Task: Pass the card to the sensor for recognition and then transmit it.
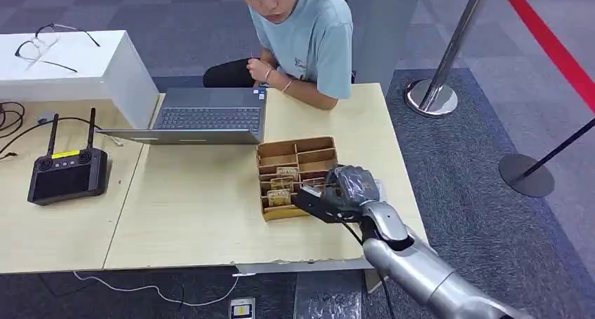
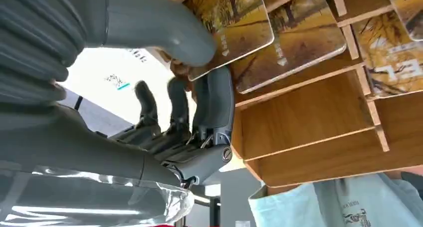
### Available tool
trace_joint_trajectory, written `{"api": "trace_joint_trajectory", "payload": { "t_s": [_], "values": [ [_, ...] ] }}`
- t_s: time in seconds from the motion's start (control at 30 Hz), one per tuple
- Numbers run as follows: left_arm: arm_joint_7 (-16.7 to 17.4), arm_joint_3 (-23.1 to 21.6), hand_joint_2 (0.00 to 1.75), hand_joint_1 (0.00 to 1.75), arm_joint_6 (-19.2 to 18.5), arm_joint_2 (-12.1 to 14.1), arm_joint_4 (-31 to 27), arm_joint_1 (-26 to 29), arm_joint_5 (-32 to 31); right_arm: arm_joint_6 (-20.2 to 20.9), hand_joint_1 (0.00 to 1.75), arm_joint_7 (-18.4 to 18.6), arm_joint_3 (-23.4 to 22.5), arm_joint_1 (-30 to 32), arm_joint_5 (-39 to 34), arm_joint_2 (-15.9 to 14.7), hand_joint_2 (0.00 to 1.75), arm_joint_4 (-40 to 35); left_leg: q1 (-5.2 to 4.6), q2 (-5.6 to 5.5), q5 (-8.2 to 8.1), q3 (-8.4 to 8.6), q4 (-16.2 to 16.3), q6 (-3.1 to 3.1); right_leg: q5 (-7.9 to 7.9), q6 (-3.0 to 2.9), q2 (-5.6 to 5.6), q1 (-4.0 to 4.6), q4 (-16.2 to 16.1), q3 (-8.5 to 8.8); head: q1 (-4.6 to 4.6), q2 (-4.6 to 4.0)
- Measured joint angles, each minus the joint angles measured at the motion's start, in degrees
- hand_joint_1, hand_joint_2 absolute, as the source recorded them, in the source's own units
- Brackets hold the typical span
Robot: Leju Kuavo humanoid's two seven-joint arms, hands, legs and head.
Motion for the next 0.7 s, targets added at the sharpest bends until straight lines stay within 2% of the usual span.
{"api": "trace_joint_trajectory", "payload": {
  "t_s": [0.47, 0.7],
  "values": [
    [0.0, 0.0, 1.75, 0.0, 0.04, 0.0, 0.0, 0.0, 0.15, -0.7, 1.75, -0.87, 0.35, 0.3, -0.33, 0.42, 1.75, 0.48, 0.0, 0.02, 0.01, 0.12, 0.0, 0.0, 0.01, 0.0, 0.01, 0.0, 0.0, 0.11, 0.02, 0.02],
    [0.0, 0.0, 1.75, 0.0, 0.07, 0.0, 0.0, 0.0, 0.17, -5.05, 1.75, -1.49, 0.28, 0.71, 0.39, 0.61, 1.75, 0.79, 0.0, 0.02, 0.01, 0.09, 0.0, 0.0, 0.01, 0.0, 0.01, 0.0, 0.0, 0.1, 0.02, 0.02]
  ]
}}
